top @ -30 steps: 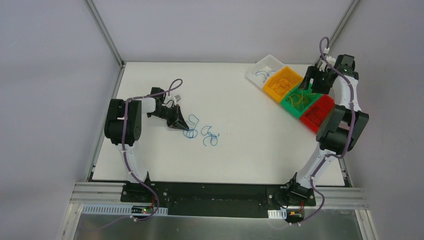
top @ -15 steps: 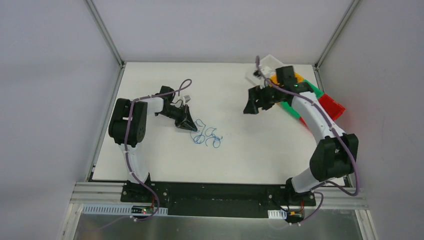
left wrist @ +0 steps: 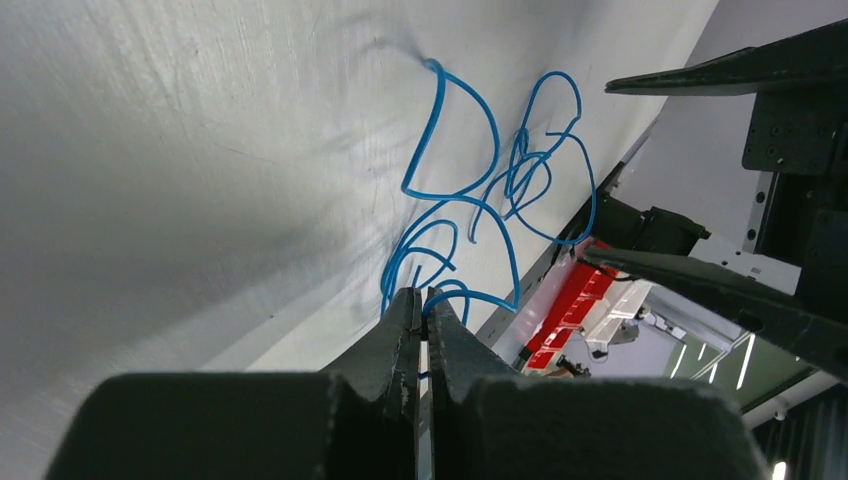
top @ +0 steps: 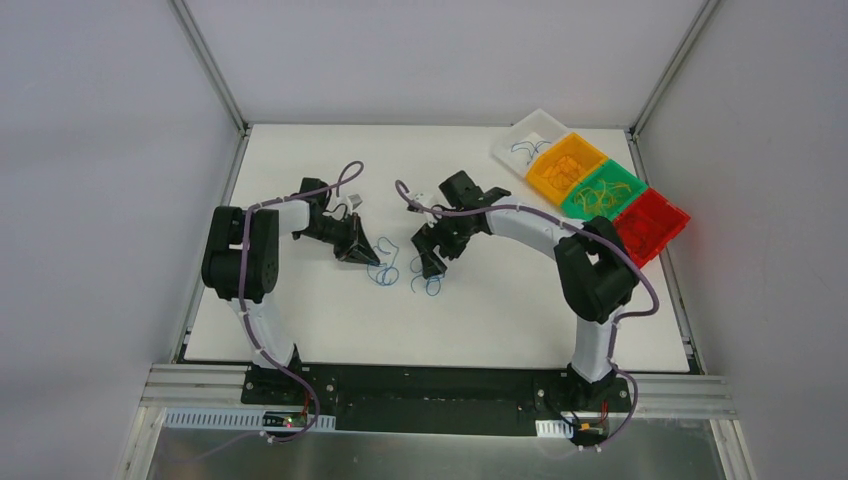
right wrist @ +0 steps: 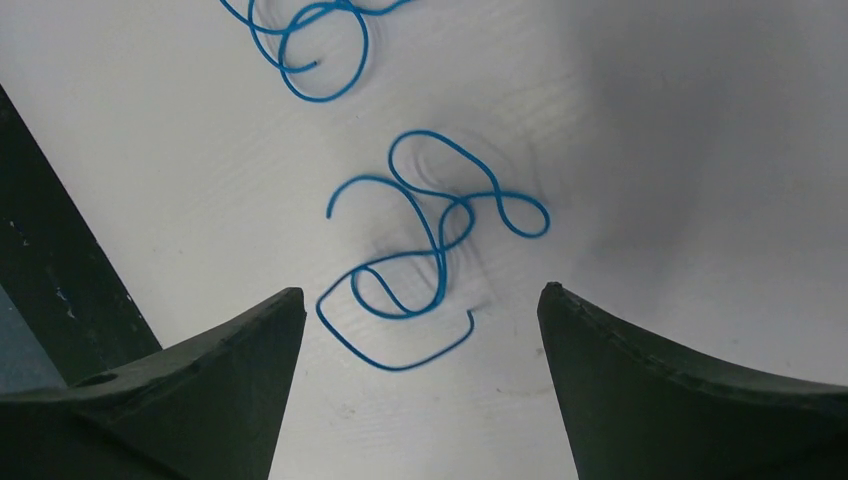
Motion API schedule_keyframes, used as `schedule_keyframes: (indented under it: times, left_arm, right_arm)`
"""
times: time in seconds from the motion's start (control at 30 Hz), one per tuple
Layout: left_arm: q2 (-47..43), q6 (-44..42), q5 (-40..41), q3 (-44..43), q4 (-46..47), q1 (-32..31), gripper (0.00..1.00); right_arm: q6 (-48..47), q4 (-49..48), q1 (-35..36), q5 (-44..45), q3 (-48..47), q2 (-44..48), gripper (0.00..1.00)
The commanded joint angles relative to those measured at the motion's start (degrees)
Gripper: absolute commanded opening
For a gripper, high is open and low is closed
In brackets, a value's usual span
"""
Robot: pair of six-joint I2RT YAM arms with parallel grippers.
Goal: Untangle the cables
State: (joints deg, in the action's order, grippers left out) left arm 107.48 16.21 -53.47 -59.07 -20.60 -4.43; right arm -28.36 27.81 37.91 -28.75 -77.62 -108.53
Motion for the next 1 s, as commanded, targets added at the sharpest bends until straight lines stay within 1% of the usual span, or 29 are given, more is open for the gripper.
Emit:
schedule_keyframes:
  times: [0.0,0.1,0.17,0.3,0.37,0.4,0.43,0.47,0.5,0.53,0.57,0.6,0.7,0.8,0.87,0.97]
  left_arm:
    - [-2.96,-2.35,0.83,0.99,-1.89,1.09,0.0]
    - [-3.26,-2.56,0.51,1.12,-2.06,1.35,0.0]
    - [-3.54,-2.74,0.63,1.1,-2.16,1.35,0.0]
    - [-3.27,-2.84,0.6,0.82,-2.16,1.41,0.0]
    - [-2.93,-2.8,0.48,0.51,-2.16,1.41,0.0]
    - [-2.63,-2.74,0.48,0.38,-2.19,1.36,0.0]
    - [-2.36,-2.6,0.41,0.17,-2.19,1.41,0.0]
    - [-1.96,-2.56,0.39,-0.08,-2.25,1.37,0.0]
    - [-1.56,-2.57,0.32,-0.39,-2.3,1.35,0.0]
    - [-1.21,-2.52,0.32,-0.71,-2.38,1.35,0.0]
    - [-0.78,-2.55,0.2,-1.2,-2.49,1.33,0.0]
    - [-0.33,-2.64,-0.1,-1.44,-2.59,1.36,0.0]
    - [0.33,-3.05,-0.84,-2.38,-2.93,1.27,0.0]
    - [0.54,-4.43,-1.07,-3.18,-3.57,0.6,0.0]
    - [0.69,-5.21,-0.71,-3.84,-3.97,0.01,0.0]
    - [1.63,-5.5,-0.49,-4.59,-4.19,-0.56,0.0]
  right_arm:
    - [-1.69,-0.07,3.48,-0.01,-4.33,-3.24,0.92]
    - [-2.97,2.03,5.68,5.27,-6.63,-7.34,0.92]
    - [-2.32,1.06,6.55,10.53,-7.27,-9.21,0.91]
    - [-1.65,-1.43,7.88,18.21,-5.93,-9.35,0.82]
    - [-3.5,-1.61,9.54,22.38,-3.76,-8.7,0.74]
    - [-4.79,-1.63,10.33,24.22,-2.55,-8.39,0.67]
    - [-5.72,-1.74,10.76,25.66,-1.46,-8.08,0.57]
    - [-6.07,-1.71,10.87,27.2,-0.82,-7.82,0.45]
    - [-6.02,-1.6,10.65,27.97,-0.54,-7.71,0.3]
    - [-5.85,-0.86,9.78,28.35,-1.02,-7.62,0.17]
    - [-4.99,0.59,7.95,27.0,-2.21,-7.4,0.09]
    - [-4.35,2.83,5.58,23.4,-4.29,-7.2,0.0]
    - [-1.1,7.09,-2.64,13.41,-10.82,-5.54,0.0]
    - [2.6,5.58,-10.94,5.54,-16.69,-2.88,0.0]
    - [5.83,3.07,-15.68,2.46,-21.15,-2.21,0.0]
    - [9.83,-0.9,-21.2,2.51,-29.14,-3.67,0.0]
